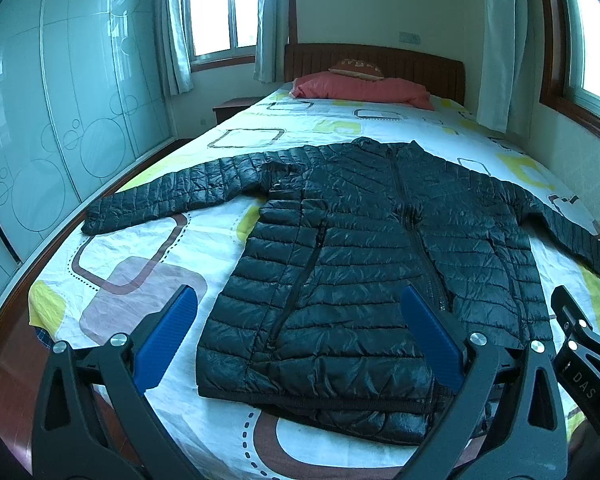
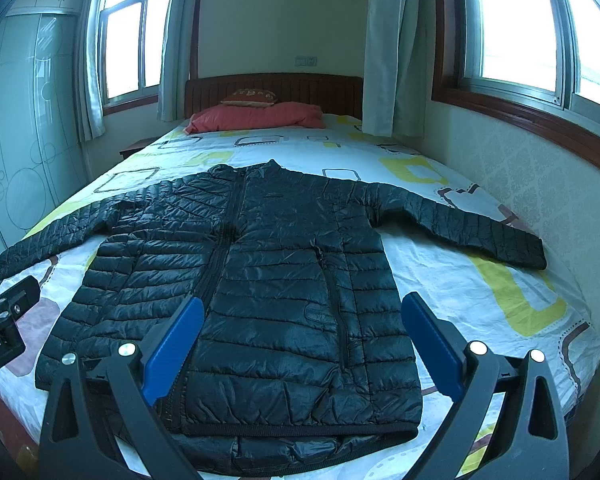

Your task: Fold large clothes

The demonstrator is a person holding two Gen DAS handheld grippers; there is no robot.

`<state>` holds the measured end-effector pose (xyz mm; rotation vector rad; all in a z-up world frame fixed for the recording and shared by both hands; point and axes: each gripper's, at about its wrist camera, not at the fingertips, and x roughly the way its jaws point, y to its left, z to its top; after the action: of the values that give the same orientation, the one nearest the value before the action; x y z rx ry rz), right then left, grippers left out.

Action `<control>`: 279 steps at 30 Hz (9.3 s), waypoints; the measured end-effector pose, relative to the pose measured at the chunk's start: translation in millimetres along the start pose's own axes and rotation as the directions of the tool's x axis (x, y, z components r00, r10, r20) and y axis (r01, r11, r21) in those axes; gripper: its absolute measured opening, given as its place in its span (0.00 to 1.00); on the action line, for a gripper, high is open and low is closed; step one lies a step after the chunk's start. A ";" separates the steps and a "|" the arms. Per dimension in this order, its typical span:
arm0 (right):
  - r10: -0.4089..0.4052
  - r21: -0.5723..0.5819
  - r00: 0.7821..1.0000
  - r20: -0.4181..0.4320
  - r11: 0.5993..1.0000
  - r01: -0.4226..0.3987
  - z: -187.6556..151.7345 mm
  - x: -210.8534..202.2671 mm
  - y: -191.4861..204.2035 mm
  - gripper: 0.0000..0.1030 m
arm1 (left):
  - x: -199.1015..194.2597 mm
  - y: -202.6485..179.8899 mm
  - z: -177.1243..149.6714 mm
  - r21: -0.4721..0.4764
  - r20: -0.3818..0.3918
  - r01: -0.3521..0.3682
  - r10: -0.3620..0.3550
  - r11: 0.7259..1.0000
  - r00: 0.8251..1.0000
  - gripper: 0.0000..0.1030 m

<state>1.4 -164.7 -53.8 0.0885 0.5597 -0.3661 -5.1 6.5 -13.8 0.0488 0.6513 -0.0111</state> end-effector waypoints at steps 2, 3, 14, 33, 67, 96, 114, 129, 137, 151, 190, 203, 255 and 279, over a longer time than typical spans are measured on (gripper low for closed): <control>0.001 0.002 1.000 -0.002 1.000 -0.001 -0.4 -0.1 0.4 0.95 | 1.6 -0.1 -1.4 0.002 -0.005 0.004 -0.004 1.000 1.000 0.98; 0.004 0.005 1.000 -0.005 1.000 -0.004 -2.2 -0.4 0.9 0.95 | 2.0 0.1 -1.7 0.001 -0.005 0.005 -0.005 1.000 1.000 0.98; 0.021 0.068 0.999 -0.049 0.998 -0.017 2.7 47.5 -22.2 0.95 | 78.1 36.5 23.9 -0.125 -0.150 0.011 -0.030 0.992 0.988 0.98; -0.141 0.457 0.958 -0.250 0.855 0.245 13.0 191.2 -241.9 0.44 | 250.0 199.7 18.9 -0.401 -0.383 -0.352 0.194 0.846 0.903 0.76; -0.244 0.854 0.970 0.020 0.509 0.110 5.6 220.2 -429.2 0.10 | 269.2 231.3 1.7 -0.376 -0.395 -0.531 0.387 0.760 0.833 0.98; 0.345 0.048 0.935 -0.077 0.938 -0.342 151.9 294.1 101.6 0.09 | 270.5 229.3 -5.6 -0.382 -0.357 -0.527 0.404 0.760 0.842 0.98; 0.293 -0.171 0.899 -0.326 0.917 -0.361 110.5 344.7 227.4 0.22 | 270.2 228.7 -5.7 -0.383 -0.353 -0.526 0.406 0.760 0.843 0.98; 0.421 -0.140 0.896 -0.139 0.888 -0.439 146.8 261.8 154.7 0.66 | 270.3 228.4 -5.7 -0.382 -0.352 -0.527 0.407 0.759 0.843 0.98; 0.014 0.118 0.987 -0.162 0.993 0.005 164.4 331.0 -52.0 0.47 | 270.3 227.8 -6.1 -0.381 -0.352 -0.527 0.408 0.759 0.842 0.98; -0.015 0.073 0.954 -0.300 0.997 0.038 131.1 387.3 -55.9 0.35 | 271.5 227.2 -5.0 -0.368 -0.354 -0.536 0.419 0.759 0.836 0.98; 0.022 -0.022 0.966 -0.258 0.999 -0.028 109.2 393.7 1.6 0.64 | 296.7 367.8 15.3 -0.734 -0.161 -0.260 0.212 0.628 0.964 0.98; 0.021 -0.030 0.967 -0.253 0.999 -0.029 109.1 393.1 0.9 0.65 | 319.6 451.8 25.6 -0.862 -0.156 -0.296 0.340 0.411 0.927 0.23; 0.019 -0.008 0.969 -0.245 1.000 -0.022 114.1 393.3 -1.2 0.65 | 330.4 -101.3 145.8 0.198 0.039 0.125 -0.135 0.972 0.990 0.55; 0.333 0.096 0.888 -0.316 0.943 -0.319 138.0 399.6 152.8 0.21 | 355.0 109.8 149.9 -0.066 0.015 -0.171 0.172 0.983 0.985 0.61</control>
<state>439.8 -173.2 -153.0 0.2852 0.8540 -0.0305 370.9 110.6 -105.4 0.0423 0.6249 0.1752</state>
